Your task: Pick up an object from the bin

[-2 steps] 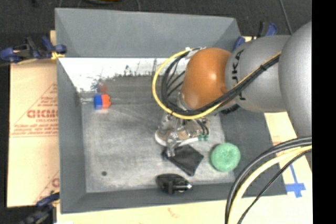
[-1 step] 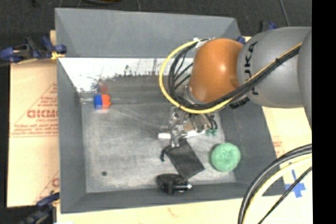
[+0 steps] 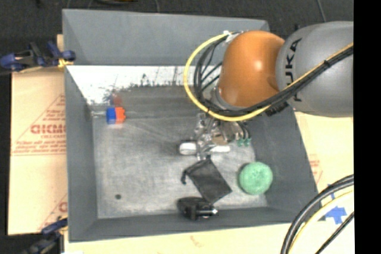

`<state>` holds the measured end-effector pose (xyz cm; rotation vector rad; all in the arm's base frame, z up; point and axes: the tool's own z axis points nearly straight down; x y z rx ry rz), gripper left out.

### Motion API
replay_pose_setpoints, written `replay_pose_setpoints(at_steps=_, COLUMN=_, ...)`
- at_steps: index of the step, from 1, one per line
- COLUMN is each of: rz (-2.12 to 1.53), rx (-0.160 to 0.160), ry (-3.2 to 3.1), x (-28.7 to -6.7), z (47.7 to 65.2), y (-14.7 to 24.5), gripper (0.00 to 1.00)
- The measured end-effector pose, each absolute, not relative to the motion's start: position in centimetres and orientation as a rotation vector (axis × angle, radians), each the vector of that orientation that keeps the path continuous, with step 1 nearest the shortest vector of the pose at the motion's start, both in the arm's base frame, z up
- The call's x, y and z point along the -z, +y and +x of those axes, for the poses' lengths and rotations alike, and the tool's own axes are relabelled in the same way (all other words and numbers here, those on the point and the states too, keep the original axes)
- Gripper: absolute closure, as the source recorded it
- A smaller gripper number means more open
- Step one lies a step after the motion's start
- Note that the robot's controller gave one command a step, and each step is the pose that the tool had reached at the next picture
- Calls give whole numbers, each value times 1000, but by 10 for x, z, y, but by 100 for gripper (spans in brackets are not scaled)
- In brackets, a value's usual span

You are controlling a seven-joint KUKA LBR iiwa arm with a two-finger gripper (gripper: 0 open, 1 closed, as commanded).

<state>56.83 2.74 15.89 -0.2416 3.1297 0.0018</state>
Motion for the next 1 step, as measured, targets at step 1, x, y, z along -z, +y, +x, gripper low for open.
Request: replay_pose_setpoints(at_steps=1, rz=-611, rx=-1, ry=3078, x=-274, z=577, y=28, gripper=100)
